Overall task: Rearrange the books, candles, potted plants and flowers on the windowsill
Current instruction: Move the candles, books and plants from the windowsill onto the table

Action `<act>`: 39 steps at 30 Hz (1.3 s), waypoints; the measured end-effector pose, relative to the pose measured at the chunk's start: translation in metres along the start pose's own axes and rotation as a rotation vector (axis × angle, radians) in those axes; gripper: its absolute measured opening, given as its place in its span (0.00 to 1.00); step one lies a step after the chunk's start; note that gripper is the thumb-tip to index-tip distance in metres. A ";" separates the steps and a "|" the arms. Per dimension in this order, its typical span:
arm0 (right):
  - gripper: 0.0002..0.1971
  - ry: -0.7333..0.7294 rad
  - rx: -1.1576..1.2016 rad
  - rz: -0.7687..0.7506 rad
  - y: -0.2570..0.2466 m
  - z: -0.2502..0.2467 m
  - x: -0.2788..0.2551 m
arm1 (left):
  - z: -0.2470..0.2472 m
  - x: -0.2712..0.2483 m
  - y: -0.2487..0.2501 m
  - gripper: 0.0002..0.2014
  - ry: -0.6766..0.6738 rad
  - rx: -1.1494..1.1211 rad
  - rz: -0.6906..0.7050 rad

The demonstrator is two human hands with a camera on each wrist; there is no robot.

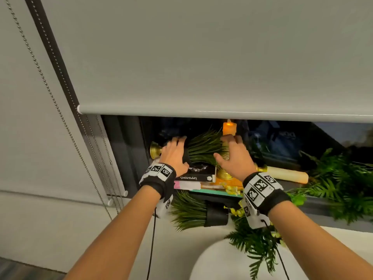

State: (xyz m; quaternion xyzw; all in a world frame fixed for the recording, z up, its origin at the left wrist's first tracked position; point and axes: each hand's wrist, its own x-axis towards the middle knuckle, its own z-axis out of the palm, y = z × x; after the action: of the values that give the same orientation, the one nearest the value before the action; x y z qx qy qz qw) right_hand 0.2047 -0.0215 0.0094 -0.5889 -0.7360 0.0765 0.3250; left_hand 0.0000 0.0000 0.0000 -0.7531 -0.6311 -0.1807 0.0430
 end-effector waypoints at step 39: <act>0.31 -0.198 0.367 -0.243 0.019 -0.029 -0.085 | 0.007 -0.113 0.029 0.41 0.228 -0.362 -0.152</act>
State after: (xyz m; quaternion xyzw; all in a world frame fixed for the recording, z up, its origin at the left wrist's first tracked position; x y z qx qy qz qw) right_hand 0.2446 -0.1014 -0.0101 -0.4167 -0.8034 0.2268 0.3597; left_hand 0.0135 -0.1096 -0.0391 -0.6735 -0.6345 -0.3775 -0.0356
